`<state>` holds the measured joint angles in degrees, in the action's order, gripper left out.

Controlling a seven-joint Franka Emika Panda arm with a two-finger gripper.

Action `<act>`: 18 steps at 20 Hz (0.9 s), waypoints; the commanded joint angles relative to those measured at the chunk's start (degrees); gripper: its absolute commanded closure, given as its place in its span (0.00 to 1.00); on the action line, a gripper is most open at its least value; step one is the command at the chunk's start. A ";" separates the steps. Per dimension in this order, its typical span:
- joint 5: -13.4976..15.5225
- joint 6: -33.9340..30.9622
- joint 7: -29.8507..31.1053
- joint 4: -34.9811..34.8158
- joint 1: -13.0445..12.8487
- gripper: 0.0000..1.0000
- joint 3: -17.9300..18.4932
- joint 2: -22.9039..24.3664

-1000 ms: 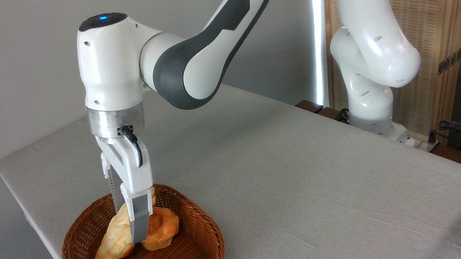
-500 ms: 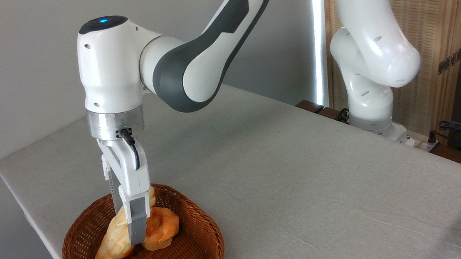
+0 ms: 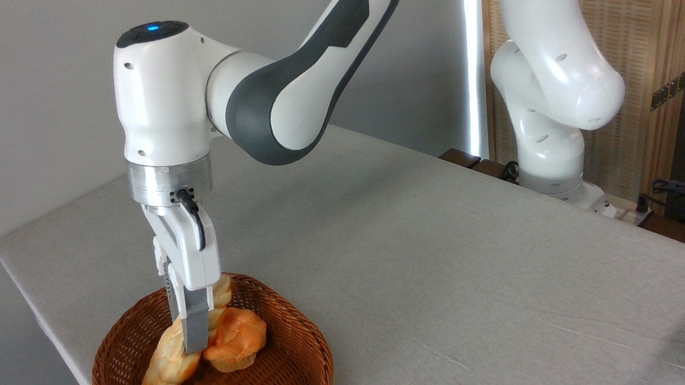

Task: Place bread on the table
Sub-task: 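Close the gripper on the end of the long bread roll, then lift the bread roll out of the basket and carry it beside the basket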

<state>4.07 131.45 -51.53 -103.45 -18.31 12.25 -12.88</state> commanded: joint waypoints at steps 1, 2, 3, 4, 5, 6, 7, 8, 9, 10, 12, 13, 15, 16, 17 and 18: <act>-0.38 -0.40 -0.68 0.18 0.21 0.64 -0.04 2.50; -0.38 -1.27 -0.68 0.18 0.21 0.63 -0.12 3.38; -0.38 -1.98 -0.68 0.09 0.21 0.63 -0.04 4.26; -0.38 -2.86 -0.68 -0.08 0.21 0.63 -0.04 5.31; -0.30 -4.26 -0.68 -0.26 0.21 0.63 -0.04 6.54; -0.21 -6.36 -0.59 -0.43 0.21 0.63 0.05 7.77; -0.21 -9.08 -0.41 -0.52 0.29 0.63 0.14 9.09; 0.05 -11.89 -0.33 -0.52 0.29 0.63 0.49 10.32; 0.23 -14.53 -0.15 -0.52 0.47 0.63 0.58 11.55; 0.23 -17.16 -0.15 -0.78 0.56 0.60 0.67 12.96; 0.32 -20.51 -0.15 -2.36 0.56 0.60 0.84 16.12; 0.32 -21.57 0.11 -3.67 0.56 0.60 1.19 17.61; 0.23 -23.43 2.13 -7.54 0.47 0.56 1.37 20.69; 0.23 -23.60 3.01 -8.86 0.47 0.56 1.46 21.92; 0.23 -23.69 4.15 -10.09 0.47 0.57 1.46 23.07; 0.23 -23.78 5.20 -11.32 0.47 0.57 1.46 24.38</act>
<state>4.11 107.99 -49.56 -109.39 -17.40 13.27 6.38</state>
